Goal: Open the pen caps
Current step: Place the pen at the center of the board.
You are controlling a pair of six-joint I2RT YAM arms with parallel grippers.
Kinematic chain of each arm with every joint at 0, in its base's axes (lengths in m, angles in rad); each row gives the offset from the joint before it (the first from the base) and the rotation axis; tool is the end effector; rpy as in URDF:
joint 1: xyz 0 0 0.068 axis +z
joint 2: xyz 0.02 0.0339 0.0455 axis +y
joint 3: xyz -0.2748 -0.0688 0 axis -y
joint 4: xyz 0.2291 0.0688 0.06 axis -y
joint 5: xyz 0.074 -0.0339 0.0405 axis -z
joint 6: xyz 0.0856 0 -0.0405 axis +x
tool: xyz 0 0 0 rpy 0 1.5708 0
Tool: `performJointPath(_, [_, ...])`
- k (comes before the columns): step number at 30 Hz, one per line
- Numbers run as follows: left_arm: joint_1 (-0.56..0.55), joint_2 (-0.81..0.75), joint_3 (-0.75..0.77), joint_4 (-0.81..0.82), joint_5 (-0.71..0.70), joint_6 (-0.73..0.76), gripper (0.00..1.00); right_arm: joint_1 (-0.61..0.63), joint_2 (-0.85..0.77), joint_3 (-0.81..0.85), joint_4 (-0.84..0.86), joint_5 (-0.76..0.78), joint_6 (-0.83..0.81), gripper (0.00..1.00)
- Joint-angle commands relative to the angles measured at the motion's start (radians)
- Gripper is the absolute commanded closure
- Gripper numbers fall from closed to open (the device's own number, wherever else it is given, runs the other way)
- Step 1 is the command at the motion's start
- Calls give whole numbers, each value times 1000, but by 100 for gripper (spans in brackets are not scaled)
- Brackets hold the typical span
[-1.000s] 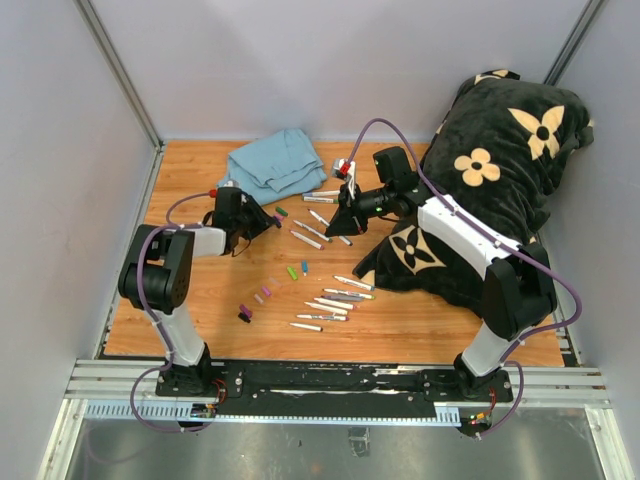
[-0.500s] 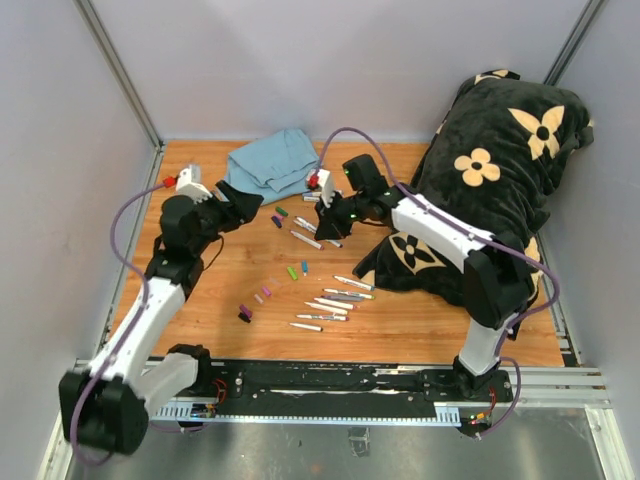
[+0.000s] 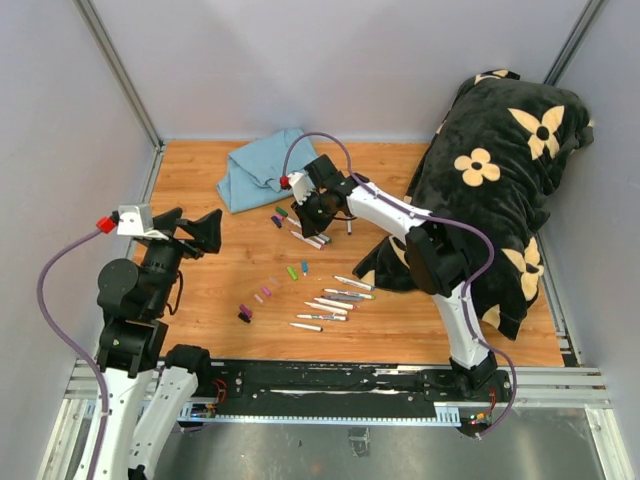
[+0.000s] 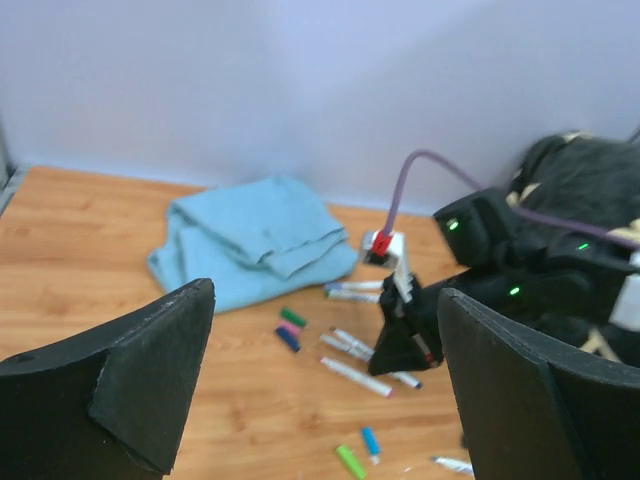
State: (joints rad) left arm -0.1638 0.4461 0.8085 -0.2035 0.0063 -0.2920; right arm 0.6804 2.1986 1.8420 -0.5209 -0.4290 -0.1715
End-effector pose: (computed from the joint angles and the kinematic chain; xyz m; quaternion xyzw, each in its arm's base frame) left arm 0.1209 -0.0205 0.3946 -0.0392 0.6476 -0.1739 0.7409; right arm 0.3772 0.3511 0.1954 -0.4456 0.8070 0.2773 0.2709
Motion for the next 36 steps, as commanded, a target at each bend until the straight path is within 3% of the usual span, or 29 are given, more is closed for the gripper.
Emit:
performJointPath(1, [5, -36, -163, -11, -110, 83, 2, 39, 43, 75, -75, 80, 36, 90])
performJointPath(10, [4, -39, -170, 12, -95, 92, 1, 100, 116, 106, -106, 148, 30, 87])
performJointPath(23, [5, -43, -170, 13, -99, 94, 2, 114, 138, 129, -126, 217, 15, 70])
performJointPath(36, [4, -53, -171, 9, -101, 94, 2, 89, -89, 89, -163, 97, -82, 60])
